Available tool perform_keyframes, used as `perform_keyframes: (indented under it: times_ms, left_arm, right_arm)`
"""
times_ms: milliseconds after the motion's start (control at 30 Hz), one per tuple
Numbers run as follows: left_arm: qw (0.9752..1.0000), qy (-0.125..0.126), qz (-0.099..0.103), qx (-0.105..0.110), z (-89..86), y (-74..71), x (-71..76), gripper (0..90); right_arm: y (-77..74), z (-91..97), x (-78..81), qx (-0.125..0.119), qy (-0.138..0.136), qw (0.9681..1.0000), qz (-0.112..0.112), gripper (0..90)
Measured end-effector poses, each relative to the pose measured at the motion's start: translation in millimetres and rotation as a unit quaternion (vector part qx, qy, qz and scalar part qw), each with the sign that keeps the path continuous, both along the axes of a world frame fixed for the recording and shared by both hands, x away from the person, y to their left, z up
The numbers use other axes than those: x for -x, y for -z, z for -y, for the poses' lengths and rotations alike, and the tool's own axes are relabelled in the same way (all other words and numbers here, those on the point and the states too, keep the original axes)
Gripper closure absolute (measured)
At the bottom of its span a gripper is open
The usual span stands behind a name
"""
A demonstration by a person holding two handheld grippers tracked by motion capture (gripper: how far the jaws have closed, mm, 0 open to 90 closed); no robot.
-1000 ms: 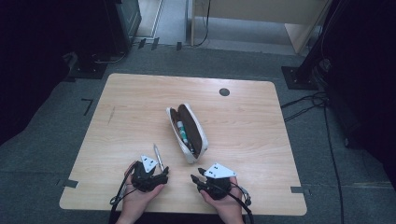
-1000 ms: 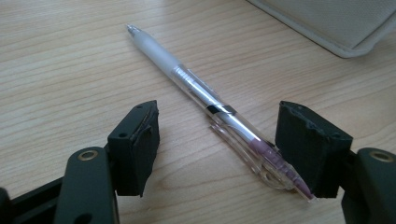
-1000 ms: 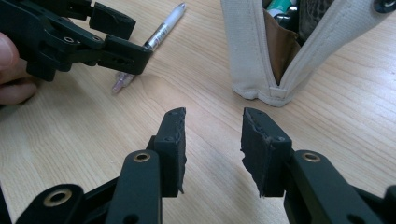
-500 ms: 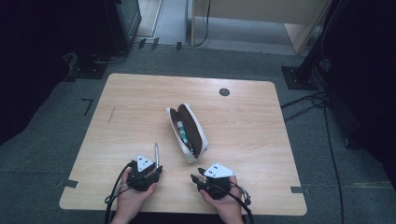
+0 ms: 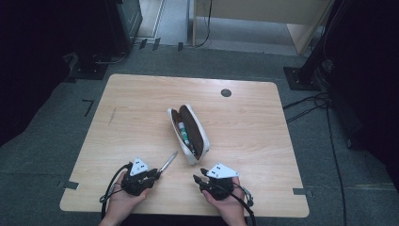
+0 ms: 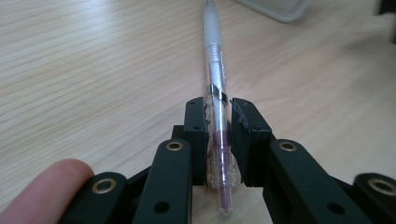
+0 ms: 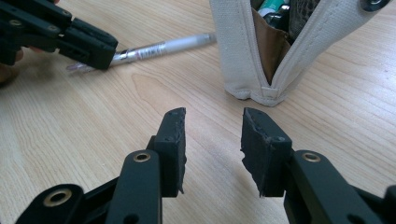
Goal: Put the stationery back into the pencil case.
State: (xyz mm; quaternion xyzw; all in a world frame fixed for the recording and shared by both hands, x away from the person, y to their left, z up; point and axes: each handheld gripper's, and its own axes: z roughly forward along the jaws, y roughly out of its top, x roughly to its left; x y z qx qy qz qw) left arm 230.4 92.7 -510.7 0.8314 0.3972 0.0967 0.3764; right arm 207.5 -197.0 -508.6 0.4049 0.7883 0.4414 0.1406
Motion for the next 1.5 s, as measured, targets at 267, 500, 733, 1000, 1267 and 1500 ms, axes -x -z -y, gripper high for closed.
perform_keyframes:
  times_ms: [267, 500, 733, 1000, 1267, 1500]
  left_arm:
    - [0.9953, 0.097, 0.000, -0.001, -1.1, 0.6, 4.7, 77.5]
    - [0.9962, 0.086, 0.007, -0.013, -13.8, 0.2, 0.1, 62.2]
    - [0.9975, 0.060, 0.026, -0.026, -23.8, 1.0, -4.1, 59.9]
    - [0.9931, 0.106, 0.036, -0.033, -6.9, 1.5, 5.2, 70.8]
    - [0.9877, 0.153, 0.022, -0.023, -5.2, 0.5, 8.5, 77.5]
    - [0.9778, 0.209, 0.017, -0.007, -6.1, 2.3, 12.1, 76.4]
  right_arm:
    - [0.8, -0.9, 0.3, 0.001, -0.004, 1.0000, 0.001, 60.4]
    - [0.2, -1.9, -1.6, -0.006, -0.010, 0.9999, -0.003, 59.9]
    - [1.7, -10.4, -5.5, -0.010, -0.030, 0.9995, -0.005, 56.0]
    - [2.0, -16.1, -5.1, -0.012, -0.045, 0.9989, -0.003, 54.8]
    - [0.6, -12.4, -3.2, -0.014, -0.042, 0.9990, -0.002, 54.8]
    - [0.8, -11.8, -2.5, -0.015, -0.070, 0.9974, 0.000, 51.3]
